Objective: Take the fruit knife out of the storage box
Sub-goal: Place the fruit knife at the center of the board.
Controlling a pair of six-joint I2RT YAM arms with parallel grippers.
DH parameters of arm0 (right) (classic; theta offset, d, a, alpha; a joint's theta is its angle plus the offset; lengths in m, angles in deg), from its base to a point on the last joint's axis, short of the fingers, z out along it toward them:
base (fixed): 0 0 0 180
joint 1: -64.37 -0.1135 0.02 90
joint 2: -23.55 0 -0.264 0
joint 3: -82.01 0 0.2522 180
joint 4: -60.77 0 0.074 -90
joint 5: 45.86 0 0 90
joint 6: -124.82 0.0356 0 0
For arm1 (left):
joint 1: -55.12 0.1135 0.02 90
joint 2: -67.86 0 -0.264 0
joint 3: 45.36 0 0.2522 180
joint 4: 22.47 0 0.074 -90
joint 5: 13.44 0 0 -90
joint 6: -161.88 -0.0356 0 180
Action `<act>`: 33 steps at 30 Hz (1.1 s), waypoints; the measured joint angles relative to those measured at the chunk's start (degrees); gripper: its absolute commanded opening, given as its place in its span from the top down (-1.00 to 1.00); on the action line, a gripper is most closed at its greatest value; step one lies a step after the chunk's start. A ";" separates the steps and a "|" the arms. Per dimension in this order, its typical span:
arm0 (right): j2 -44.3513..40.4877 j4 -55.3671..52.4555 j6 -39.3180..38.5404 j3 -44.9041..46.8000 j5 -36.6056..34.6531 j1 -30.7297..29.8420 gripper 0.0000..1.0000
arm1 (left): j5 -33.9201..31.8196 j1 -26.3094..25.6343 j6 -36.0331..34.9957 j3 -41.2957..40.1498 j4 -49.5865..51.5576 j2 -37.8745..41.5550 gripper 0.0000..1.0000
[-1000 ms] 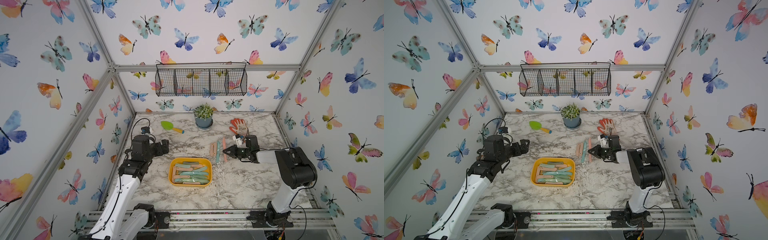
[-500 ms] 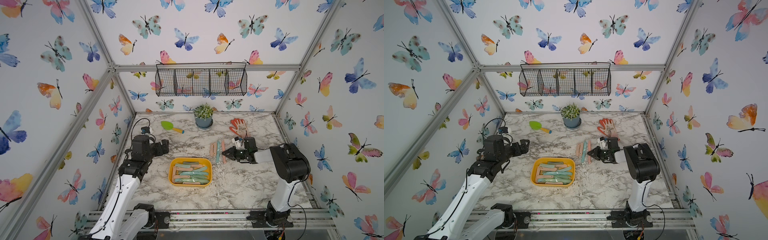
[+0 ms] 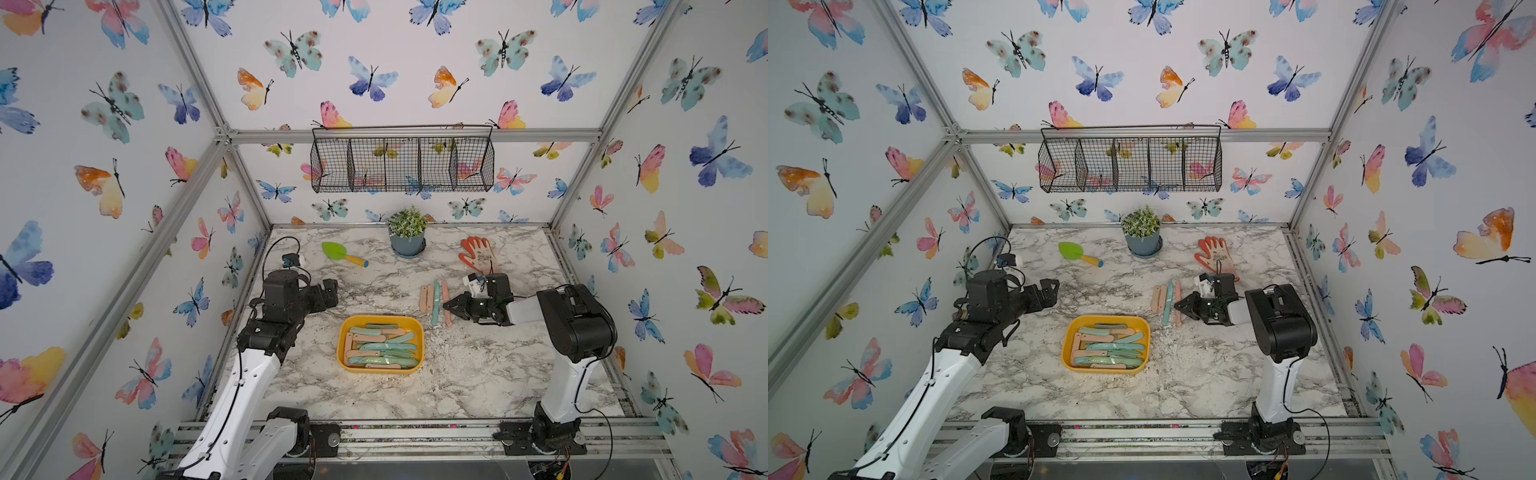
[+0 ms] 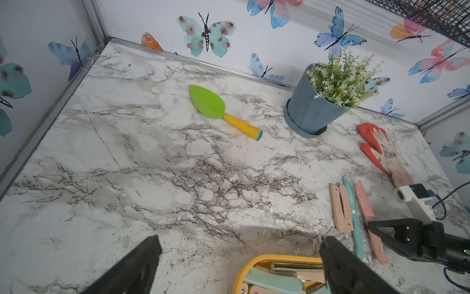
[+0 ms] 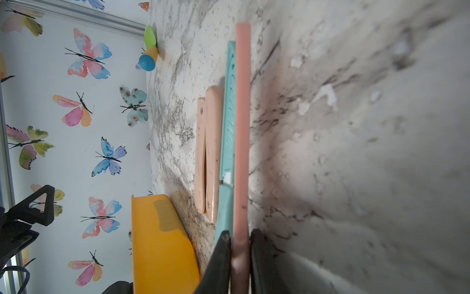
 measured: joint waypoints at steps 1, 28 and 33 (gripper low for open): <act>0.07 -0.11 0.00 -0.17 0.00 0.00 0.61 | -0.02 0.00 0.02 0.00 0.00 0.00 -0.97; -0.24 -0.85 0.09 -1.07 -0.26 0.00 0.34 | -1.14 -0.26 0.02 0.00 0.00 0.00 -0.97; -3.56 -5.01 -1.88 -1.07 -4.46 0.00 0.26 | -1.25 -0.26 0.02 0.00 0.02 0.00 -0.97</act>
